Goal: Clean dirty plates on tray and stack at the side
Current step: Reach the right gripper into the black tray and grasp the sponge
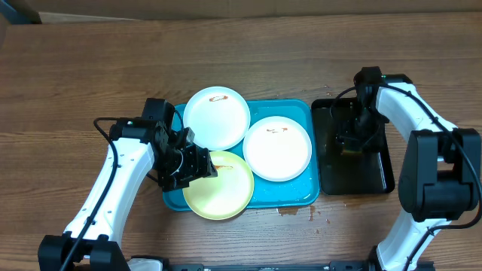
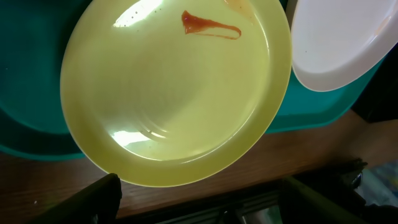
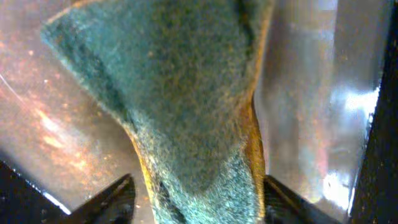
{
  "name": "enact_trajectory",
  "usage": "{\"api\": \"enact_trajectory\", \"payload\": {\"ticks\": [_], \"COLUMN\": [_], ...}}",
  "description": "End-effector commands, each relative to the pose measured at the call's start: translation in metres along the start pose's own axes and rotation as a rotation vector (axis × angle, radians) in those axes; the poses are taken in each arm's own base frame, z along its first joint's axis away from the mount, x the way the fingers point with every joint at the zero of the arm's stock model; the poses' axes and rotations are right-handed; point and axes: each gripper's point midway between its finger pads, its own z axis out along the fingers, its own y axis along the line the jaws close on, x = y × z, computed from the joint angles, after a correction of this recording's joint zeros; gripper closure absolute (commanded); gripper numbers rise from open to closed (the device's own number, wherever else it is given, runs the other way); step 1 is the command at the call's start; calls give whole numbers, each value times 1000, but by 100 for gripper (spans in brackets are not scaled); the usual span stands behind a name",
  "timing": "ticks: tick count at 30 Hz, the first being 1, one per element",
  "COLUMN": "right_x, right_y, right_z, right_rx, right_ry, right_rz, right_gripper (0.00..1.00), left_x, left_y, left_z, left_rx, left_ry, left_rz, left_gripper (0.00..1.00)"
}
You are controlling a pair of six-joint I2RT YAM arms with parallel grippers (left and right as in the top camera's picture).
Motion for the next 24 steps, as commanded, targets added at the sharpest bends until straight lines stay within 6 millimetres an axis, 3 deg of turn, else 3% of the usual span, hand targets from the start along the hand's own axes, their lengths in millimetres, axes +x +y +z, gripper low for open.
{"api": "enact_trajectory", "payload": {"ticks": [1, 7, 8, 9, 11, 12, 13, 14, 16, 20, 24], "right_x": [1, 11, 11, 11, 10, 8, 6, 3, -5, -21, -39], "right_y": [8, 13, 12, 12, 13, 13, 14, 16, 17, 15, 9], "right_z": [-10, 12, 12, 9, 4, 0, -5, -12, -21, -30, -31], "right_rx": [-16, 0, 7, 11, 12, 11, 10, 7, 9, 36, 70], "right_ry": [-32, -24, -24, -25, -23, -25, -30, -39, -65, -132, -208], "right_rz": [-22, -53, -55, -56, -56, -55, -55, -60, -64, -66, -40], "right_gripper": [39, 41, 74, 96, 96, 95, 77, 43, 21, 8, 7], "left_x": [3, 3, 3, 2, 2, 2, 2, 2, 2, 2, 2], "left_y": [-3, -3, -3, -3, -3, -3, -3, -3, -3, -3, -3], "left_z": [0, 0, 0, 0, 0, 0, 0, 0, 0, 0, 0], "left_rx": [9, 9, 9, 9, 9, 9, 9, 9, 9, 9, 9], "left_ry": [7, 8, 8, 7, 7, 7, 7, 7, 6, 7, 7], "left_rz": [-1, -1, -1, 0, -1, 0, 0, 0, 0, 0, 0], "left_gripper": [18, 18, 18, 18, 18, 18, 18, 17, 17, 17, 16]}}
